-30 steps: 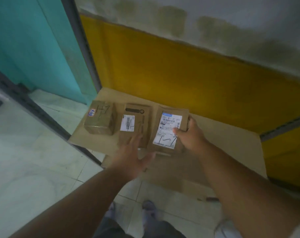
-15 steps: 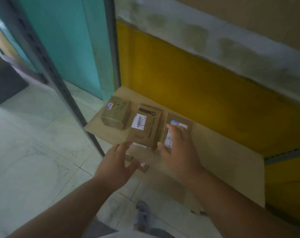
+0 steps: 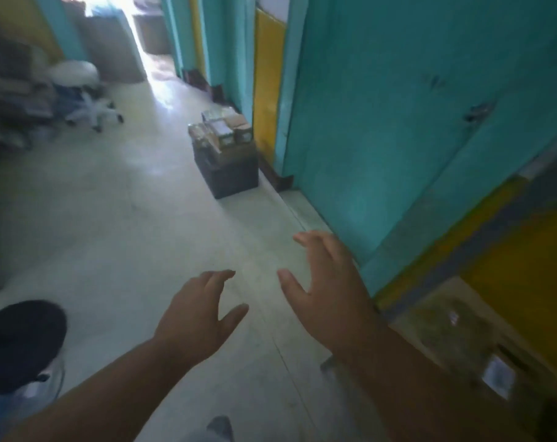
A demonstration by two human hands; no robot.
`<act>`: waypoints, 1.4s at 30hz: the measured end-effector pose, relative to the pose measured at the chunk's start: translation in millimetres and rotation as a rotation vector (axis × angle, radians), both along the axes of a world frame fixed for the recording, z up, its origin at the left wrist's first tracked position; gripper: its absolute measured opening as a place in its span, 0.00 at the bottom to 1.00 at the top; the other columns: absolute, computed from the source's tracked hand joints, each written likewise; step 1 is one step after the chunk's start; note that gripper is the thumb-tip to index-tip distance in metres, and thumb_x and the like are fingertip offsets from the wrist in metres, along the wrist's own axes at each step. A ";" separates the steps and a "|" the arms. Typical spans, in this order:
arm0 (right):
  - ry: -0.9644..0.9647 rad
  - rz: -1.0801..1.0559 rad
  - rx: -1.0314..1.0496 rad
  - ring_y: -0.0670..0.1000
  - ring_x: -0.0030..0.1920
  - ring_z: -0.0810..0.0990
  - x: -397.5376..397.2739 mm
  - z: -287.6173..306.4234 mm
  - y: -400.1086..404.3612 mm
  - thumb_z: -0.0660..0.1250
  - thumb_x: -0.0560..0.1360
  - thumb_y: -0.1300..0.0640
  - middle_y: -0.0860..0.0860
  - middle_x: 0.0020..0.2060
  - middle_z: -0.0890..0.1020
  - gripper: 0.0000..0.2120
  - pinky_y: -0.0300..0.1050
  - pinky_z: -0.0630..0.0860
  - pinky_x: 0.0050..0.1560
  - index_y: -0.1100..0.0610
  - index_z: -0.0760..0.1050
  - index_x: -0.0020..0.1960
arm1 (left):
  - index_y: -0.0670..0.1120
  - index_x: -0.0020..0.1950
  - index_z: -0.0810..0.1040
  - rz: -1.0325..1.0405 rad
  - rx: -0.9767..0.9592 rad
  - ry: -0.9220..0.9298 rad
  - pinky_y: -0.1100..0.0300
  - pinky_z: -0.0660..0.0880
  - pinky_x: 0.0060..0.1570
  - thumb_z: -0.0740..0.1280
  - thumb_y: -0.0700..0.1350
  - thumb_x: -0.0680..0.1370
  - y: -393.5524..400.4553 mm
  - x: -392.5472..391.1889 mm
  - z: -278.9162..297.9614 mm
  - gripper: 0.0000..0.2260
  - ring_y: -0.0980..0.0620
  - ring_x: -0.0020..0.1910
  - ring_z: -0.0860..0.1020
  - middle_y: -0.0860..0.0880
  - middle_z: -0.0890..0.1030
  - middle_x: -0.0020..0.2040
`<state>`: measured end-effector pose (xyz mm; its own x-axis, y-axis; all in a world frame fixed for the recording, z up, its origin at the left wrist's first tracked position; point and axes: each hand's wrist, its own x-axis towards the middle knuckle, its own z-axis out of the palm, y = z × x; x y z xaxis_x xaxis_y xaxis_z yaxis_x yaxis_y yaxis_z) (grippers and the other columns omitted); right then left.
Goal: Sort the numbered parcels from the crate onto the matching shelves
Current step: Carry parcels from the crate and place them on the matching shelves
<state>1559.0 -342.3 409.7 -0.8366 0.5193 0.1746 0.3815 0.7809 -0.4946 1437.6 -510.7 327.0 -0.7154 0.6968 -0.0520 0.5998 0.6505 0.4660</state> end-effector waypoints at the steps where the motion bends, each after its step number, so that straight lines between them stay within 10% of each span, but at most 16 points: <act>1: -0.007 0.017 0.002 0.50 0.66 0.72 -27.9 6.4 -3.3 0.66 0.78 0.45 0.50 0.68 0.72 0.24 0.40 0.67 0.63 0.52 0.69 0.71 | 0.51 0.73 0.69 0.023 -0.003 0.009 0.53 0.71 0.63 0.65 0.64 0.76 -9.8 -24.2 6.9 0.30 0.48 0.64 0.74 0.49 0.75 0.67; 23: 0.010 0.204 0.143 0.55 0.67 0.70 -592.0 39.5 121.5 0.66 0.77 0.44 0.52 0.67 0.73 0.26 0.54 0.72 0.66 0.50 0.67 0.73 | 0.53 0.75 0.66 0.220 -0.111 0.098 0.51 0.71 0.64 0.62 0.65 0.77 70.4 -533.0 29.7 0.30 0.48 0.66 0.72 0.51 0.73 0.70; 42: -0.054 -0.253 0.141 0.54 0.64 0.74 -910.2 -18.9 310.7 0.67 0.77 0.45 0.54 0.66 0.76 0.27 0.51 0.76 0.62 0.55 0.69 0.72 | 0.56 0.75 0.64 -0.288 -0.216 0.035 0.53 0.70 0.64 0.63 0.62 0.78 329.8 -958.7 -1.2 0.27 0.48 0.68 0.71 0.52 0.72 0.72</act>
